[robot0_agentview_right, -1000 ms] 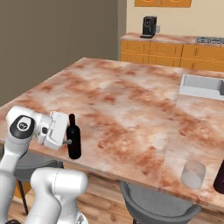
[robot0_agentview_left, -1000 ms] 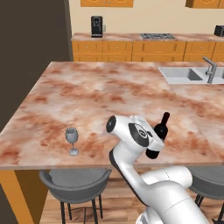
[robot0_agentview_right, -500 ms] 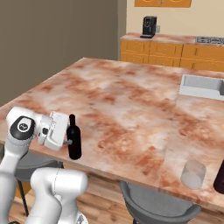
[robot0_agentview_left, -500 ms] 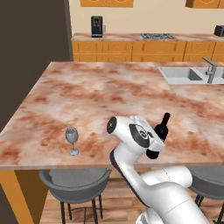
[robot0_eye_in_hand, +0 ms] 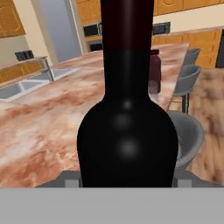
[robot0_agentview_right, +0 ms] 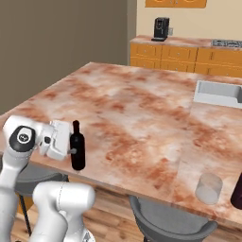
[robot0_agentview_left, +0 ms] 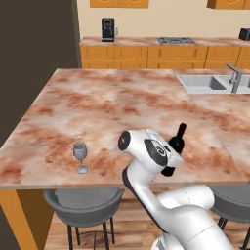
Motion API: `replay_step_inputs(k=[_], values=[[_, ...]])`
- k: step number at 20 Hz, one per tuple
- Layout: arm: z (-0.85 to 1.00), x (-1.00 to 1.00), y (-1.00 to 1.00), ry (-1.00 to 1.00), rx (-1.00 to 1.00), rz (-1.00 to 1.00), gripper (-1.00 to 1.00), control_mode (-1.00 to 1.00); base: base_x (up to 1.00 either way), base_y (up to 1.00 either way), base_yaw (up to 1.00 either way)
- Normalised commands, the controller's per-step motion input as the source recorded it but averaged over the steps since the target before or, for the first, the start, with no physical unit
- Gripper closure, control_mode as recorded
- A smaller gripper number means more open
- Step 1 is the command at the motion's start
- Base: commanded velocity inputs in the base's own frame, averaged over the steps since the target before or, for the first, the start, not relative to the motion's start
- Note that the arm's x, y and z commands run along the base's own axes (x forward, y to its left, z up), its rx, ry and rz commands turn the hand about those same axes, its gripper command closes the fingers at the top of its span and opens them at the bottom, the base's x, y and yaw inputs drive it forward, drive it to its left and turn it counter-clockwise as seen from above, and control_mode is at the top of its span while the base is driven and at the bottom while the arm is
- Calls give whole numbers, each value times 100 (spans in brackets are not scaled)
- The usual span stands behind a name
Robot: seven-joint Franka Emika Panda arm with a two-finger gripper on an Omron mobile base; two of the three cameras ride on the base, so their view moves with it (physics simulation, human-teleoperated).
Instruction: There is a wine glass and glass cup on the dining counter. Place the wine bottle next to the wine glass and the juice bottle next to the glass cup.
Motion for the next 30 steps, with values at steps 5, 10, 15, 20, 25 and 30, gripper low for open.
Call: replay_step_inputs(k=[5,10,15,20,25,30], values=[[6,1,28,2,-1,54,100,-100,0,0,0],[1,6,37,5,-2,56,100,-100,0,0,0],[-1,6,51,0,-6,36,100,-100,0,0,0],[-2,19,50,-6,-6,20,100,-100,0,0,0],[-1,9,49,-25,-9,15,100,-100,0,0,0],[-2,13,41,-23,0,2,100,-100,0,0,0]])
